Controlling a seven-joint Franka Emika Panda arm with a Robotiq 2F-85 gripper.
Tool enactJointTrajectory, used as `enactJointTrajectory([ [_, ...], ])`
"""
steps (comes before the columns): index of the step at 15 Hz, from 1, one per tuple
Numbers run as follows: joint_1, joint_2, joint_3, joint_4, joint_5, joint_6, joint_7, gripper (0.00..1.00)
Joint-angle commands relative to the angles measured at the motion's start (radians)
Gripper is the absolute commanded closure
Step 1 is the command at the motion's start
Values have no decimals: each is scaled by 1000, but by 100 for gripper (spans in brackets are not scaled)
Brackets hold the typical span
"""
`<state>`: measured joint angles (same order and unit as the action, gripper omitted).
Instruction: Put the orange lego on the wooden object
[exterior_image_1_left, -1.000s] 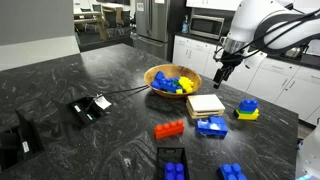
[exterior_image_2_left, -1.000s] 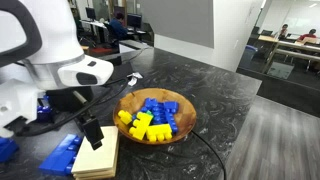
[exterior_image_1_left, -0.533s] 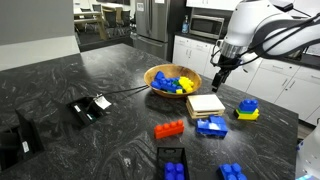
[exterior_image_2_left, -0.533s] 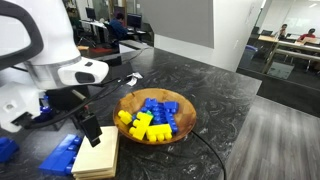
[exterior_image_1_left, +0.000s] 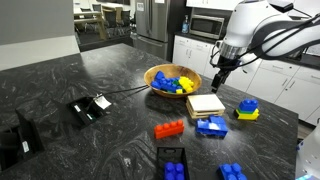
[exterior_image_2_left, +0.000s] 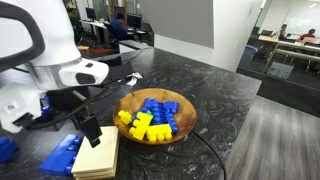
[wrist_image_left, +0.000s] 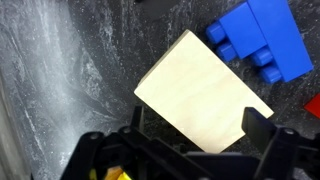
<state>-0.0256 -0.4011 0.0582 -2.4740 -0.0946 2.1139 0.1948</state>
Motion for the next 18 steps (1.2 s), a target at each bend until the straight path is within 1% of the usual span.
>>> enactJointTrajectory([
  [1,27,12,3,9,-4,23,-68,0],
  [7,143,125,28,55,8,153,-283,0],
  [11,184,182,51,67,-27,285,-400,0],
  [12,183,186,51,75,-27,281,-395,0],
  [13,182,180,54,63,-11,265,-357,0],
  [18,183,182,54,69,-15,272,-374,0],
])
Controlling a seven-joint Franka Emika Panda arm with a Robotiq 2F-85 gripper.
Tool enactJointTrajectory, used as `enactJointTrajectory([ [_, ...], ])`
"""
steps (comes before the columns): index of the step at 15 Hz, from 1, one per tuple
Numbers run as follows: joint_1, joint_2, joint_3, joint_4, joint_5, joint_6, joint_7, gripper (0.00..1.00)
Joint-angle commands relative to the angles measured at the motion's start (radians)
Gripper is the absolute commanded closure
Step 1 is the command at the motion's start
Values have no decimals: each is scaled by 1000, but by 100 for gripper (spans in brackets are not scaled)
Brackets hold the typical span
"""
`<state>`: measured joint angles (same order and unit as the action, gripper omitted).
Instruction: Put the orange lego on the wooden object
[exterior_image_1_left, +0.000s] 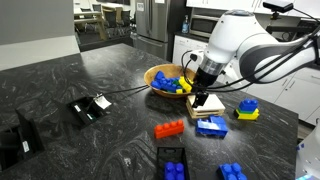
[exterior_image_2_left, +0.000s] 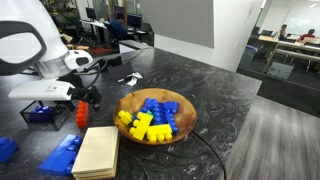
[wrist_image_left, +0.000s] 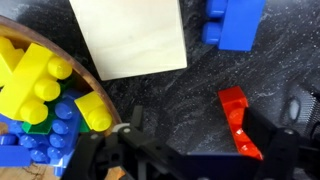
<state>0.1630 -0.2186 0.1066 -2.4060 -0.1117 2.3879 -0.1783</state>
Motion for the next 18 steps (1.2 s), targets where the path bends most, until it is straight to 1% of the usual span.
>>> enactJointTrajectory([
  [1,-5,0,6,1,2,-2,-1,0],
  [2,-7,6,14,10,-21,-7,7,0],
  [5,11,52,42,53,-62,-11,-22,0],
  [10,44,163,88,140,-121,-18,-49,0],
  [13,54,231,99,194,-128,-27,-101,0],
  [15,54,276,102,224,-105,-13,-162,0],
  [18,52,334,107,270,-85,-33,-219,0],
])
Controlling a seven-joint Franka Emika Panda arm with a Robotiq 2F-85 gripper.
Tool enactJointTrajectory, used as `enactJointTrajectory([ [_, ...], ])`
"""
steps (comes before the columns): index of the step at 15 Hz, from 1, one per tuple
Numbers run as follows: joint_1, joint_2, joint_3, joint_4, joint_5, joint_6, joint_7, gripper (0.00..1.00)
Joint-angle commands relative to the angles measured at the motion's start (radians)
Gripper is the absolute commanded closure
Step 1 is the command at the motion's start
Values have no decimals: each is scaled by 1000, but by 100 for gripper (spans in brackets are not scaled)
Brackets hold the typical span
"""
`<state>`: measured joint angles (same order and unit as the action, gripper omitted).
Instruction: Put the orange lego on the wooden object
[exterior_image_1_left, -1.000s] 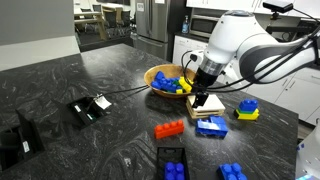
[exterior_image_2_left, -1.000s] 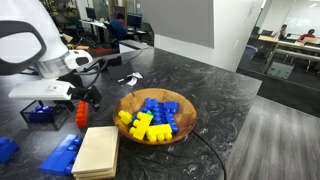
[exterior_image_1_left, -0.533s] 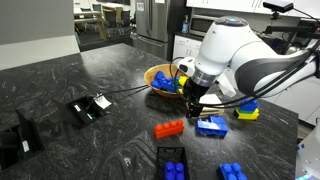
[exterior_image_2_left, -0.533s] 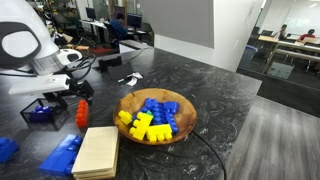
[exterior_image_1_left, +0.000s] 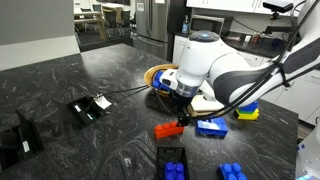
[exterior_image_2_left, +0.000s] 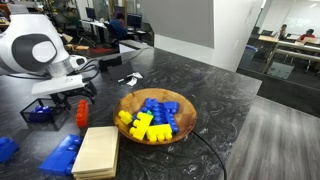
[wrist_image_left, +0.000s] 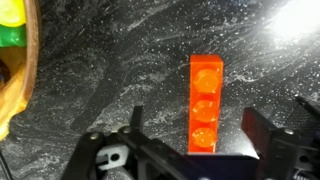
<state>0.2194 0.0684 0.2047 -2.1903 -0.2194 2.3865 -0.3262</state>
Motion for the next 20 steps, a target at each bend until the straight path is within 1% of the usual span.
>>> enactJointTrajectory([
  [1,-5,62,12,66,28,-40,-89,0],
  [4,-11,101,28,100,80,-75,-165,0],
  [8,-14,129,42,135,126,-141,-222,0],
  [9,-14,132,41,141,126,-151,-222,11],
  [10,-13,134,39,146,121,-158,-219,26],
  [17,-15,134,32,157,105,-166,-198,76],
  [20,-17,133,31,158,105,-166,-198,95],
])
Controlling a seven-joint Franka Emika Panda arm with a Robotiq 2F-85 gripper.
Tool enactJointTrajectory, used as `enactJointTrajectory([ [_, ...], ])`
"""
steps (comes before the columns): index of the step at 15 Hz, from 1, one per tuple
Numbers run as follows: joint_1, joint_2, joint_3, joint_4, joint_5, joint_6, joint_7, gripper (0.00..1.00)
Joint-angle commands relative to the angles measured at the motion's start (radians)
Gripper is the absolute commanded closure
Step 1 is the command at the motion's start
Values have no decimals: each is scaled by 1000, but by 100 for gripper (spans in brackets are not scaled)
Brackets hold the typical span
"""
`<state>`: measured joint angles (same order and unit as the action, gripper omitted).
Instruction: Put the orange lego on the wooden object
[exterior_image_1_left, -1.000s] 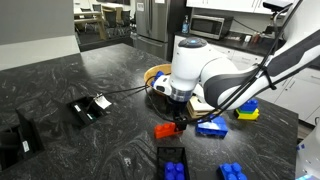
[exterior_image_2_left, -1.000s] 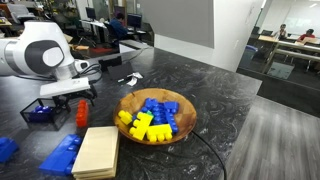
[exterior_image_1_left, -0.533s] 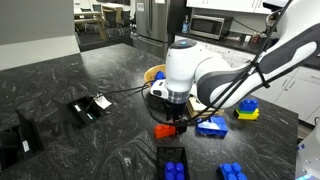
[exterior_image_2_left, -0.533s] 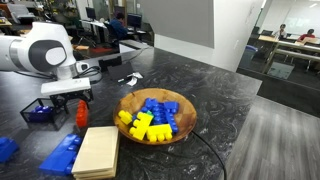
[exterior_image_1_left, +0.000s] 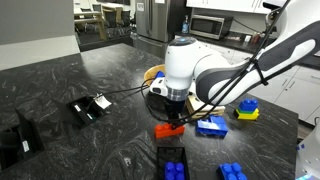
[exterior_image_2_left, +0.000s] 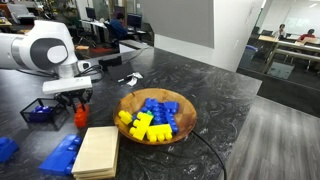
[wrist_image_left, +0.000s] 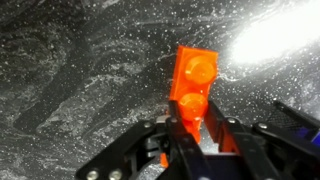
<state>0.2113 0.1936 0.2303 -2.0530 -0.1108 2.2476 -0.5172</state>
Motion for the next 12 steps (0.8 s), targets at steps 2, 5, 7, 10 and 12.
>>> enactJointTrajectory([
  [2,-10,4,5,17,-1,-25,-5,93],
  [5,-13,-17,1,3,6,-28,9,93],
  [7,-15,-48,-1,-17,9,-36,33,93],
  [10,-13,-114,-4,-55,5,-31,75,93],
  [12,-12,-167,-8,-87,4,-19,104,93],
])
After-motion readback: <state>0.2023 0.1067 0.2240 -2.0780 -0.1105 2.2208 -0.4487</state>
